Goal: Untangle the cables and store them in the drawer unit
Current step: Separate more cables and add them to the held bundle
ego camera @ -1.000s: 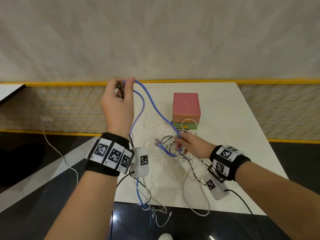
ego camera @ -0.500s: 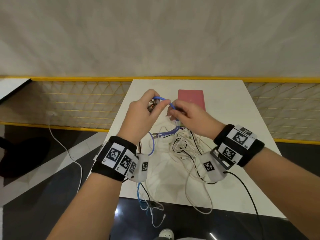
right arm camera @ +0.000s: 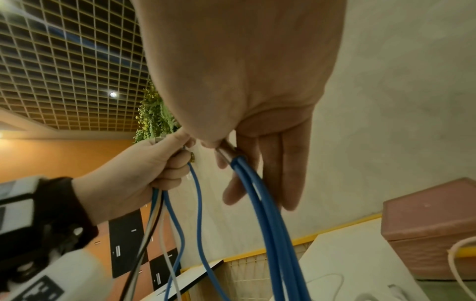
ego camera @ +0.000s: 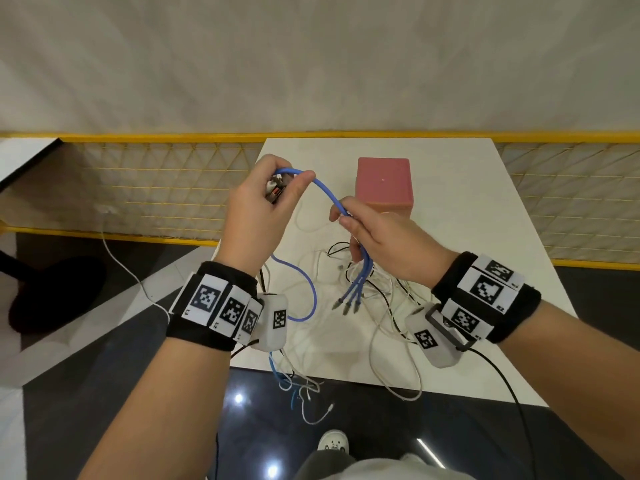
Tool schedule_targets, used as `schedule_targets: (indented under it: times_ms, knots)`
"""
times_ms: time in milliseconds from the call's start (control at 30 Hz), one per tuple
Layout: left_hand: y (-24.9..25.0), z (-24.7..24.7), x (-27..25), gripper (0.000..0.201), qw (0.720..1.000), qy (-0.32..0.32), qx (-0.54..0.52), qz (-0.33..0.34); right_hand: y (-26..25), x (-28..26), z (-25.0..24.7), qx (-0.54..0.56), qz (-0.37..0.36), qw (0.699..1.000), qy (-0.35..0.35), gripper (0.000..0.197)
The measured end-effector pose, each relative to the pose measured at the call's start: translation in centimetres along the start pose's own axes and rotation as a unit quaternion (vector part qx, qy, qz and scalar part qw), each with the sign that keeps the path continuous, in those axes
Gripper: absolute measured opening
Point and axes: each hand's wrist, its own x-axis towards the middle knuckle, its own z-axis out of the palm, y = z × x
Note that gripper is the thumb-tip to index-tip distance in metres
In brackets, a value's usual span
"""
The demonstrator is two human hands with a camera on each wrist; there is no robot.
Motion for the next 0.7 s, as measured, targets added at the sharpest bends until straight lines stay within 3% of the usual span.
schedule_targets:
  times_ms: [200,333,467,600,667,700]
  knots:
    - [0.0,-0.2,-1.0,0.029,1.000,-0.013,0.009,-0.004,0.0,-0.9,1.0,0.133,0.028,0.986,-0.094,0.016]
    - [0.1,-0.4,-2.1,0.023,0.990,-0.137,0.030,-0.022,1.0,-2.8,3.4,0.147,0.059,0.973,-0.169,0.015]
    - [-0.3,0.1,-4.4,0.023,0.946,-0.299,0.097,-0.083,2.8,-5.5,7.4,0.146,0.087,0.952,-0.254,0.016]
    - [-0.2,1.2,-6.8,0.028,0.892,-0.409,0.136,-0.135,4.6,-7.7,10.3,0.014,0.107,0.924,-0.367,0.038]
    - [0.2,1.2,-7.3,0.035,0.891,-0.410,0.103,-0.163,5.2,-7.9,10.0,-0.097,0.102,0.907,-0.396,0.051]
    - [0.5,1.1,-7.4,0.038,0.898,-0.400,0.084,-0.164,5.4,-7.7,9.6,-0.128,0.095,0.912,-0.377,0.052]
